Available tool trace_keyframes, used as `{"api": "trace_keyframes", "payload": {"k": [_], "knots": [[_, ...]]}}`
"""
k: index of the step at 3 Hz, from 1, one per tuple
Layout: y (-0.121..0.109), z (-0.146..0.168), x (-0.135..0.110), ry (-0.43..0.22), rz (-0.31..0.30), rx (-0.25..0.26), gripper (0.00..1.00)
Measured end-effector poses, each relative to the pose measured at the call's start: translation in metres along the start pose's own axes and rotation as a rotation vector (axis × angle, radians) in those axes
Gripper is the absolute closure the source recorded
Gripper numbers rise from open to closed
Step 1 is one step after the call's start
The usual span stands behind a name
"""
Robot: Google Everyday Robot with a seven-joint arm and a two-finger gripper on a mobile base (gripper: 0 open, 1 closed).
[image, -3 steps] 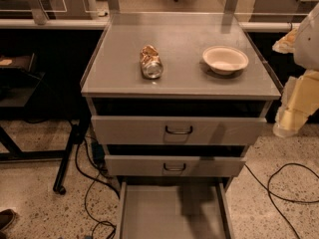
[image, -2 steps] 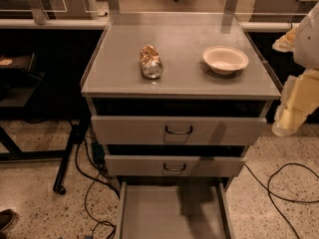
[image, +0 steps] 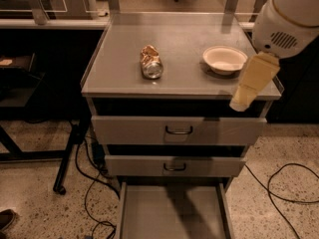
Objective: Place orange can into bottom drawer
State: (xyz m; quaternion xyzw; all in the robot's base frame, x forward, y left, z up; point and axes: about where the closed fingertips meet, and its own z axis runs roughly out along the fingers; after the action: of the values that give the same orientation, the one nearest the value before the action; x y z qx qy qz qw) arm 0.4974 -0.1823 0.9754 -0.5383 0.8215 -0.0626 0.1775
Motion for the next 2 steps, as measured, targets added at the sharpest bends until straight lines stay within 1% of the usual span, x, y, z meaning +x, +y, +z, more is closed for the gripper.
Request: {"api": "trace_keyframes", "payload": {"k": [1, 2], "knots": [[-0.0138, 0.0161, -0.0172, 0.000, 0.026, -0.042, 0.00], [-0.0168, 0.0193, -0.0215, -0.003, 0.029, -0.049, 0.00]]}}
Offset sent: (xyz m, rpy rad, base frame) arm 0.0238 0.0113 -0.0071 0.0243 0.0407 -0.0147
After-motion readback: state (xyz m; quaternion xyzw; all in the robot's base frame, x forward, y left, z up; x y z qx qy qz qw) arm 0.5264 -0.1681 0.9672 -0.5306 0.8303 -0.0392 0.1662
